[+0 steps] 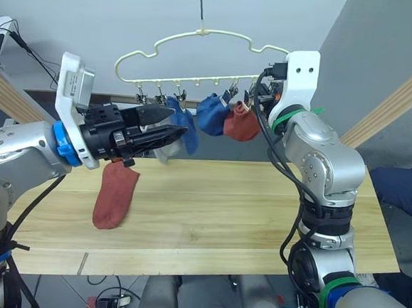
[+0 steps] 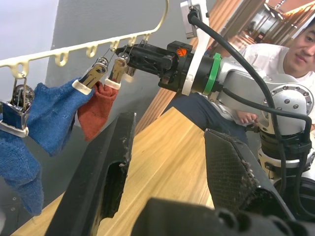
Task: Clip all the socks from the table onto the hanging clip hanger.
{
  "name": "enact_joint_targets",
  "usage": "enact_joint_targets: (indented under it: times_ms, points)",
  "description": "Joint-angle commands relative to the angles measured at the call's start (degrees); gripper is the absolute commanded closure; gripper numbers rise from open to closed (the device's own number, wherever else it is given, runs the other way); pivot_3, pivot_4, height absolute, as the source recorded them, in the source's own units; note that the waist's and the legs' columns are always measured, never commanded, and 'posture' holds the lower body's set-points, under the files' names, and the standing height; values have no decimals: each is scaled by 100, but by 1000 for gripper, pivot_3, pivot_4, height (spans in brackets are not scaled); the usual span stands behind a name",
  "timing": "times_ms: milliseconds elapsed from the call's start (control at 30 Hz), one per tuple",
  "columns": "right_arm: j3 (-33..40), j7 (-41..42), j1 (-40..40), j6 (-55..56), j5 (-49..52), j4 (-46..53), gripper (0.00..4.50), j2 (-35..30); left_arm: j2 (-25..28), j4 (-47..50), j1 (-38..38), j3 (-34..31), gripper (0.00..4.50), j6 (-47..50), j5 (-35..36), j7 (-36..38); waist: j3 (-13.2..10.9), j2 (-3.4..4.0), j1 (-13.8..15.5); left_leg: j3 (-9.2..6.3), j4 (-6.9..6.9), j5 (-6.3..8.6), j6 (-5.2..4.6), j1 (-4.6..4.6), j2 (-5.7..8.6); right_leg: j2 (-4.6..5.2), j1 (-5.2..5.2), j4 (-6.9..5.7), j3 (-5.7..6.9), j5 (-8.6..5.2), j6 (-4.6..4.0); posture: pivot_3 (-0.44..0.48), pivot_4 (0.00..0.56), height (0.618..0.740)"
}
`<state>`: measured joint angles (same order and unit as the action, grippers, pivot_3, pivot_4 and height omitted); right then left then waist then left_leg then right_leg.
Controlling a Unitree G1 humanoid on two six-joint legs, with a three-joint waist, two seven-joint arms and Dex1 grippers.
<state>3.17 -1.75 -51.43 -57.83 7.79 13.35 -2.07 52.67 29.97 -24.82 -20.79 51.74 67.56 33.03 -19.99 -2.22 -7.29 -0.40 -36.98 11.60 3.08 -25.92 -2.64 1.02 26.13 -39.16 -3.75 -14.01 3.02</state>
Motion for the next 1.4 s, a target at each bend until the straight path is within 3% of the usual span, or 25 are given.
enact_joint_targets:
  times_ms: [33,267,400,500,600,733,767,1067,1400]
  points:
    - [13,-51,-166,140,-33,156,4429,2,40,221,-22,-179,1920,-124,94,-36,0,0,14,0,0,0,0,0,0,0,0,0,0,0,0,-120,291,740]
    - [43,-114,-175,155,-70,156,4472,-29,53,264,74,-62,1920,-88,-117,-191,0,0,99,-1,-2,0,0,0,0,0,0,-1,1,0,0,-120,291,740]
    - [70,-152,-220,126,-66,173,4472,-36,63,126,511,-82,1920,-6,-570,-510,0,1,96,1,-2,0,0,0,-1,0,0,-2,0,0,-1,-119,297,740]
    - [96,-168,-231,69,-48,226,4472,-36,242,-175,1114,-87,1920,-64,-1378,-625,0,1,88,-1,-1,0,0,1,-2,-1,2,-6,1,1,-2,-111,301,740]
    - [103,-188,-210,27,-44,276,4500,-53,318,-396,1479,-11,1393,-314,-2012,-557,0,1,100,-2,0,0,0,1,-4,-3,5,-8,3,1,-3,-114,303,740]
    - [108,-214,-192,-13,-37,326,4500,-67,223,-653,1693,45,163,-499,-2551,-576,1,0,134,-1,-2,0,0,0,-1,0,3,-5,3,1,-3,-114,303,740]
    - [113,-219,-188,-23,-33,336,4500,-70,232,-704,1746,109,41,-625,-2759,-560,1,0,142,0,-2,0,0,0,-2,0,2,-4,3,2,-3,-114,303,740]
    - [137,-250,-132,-295,-45,594,4500,-146,-777,-2642,1582,903,41,-1944,-4586,-1216,1,0,153,5,-1,0,-1,0,-4,0,4,-2,1,3,-5,-154,316,740]
    - [143,-266,-81,-611,-67,877,4500,-192,-1570,-4241,1060,1204,41,-2824,-5237,-1013,3,-3,94,9,-3,1,-1,1,-2,5,3,-6,-2,6,-7,-203,322,740]
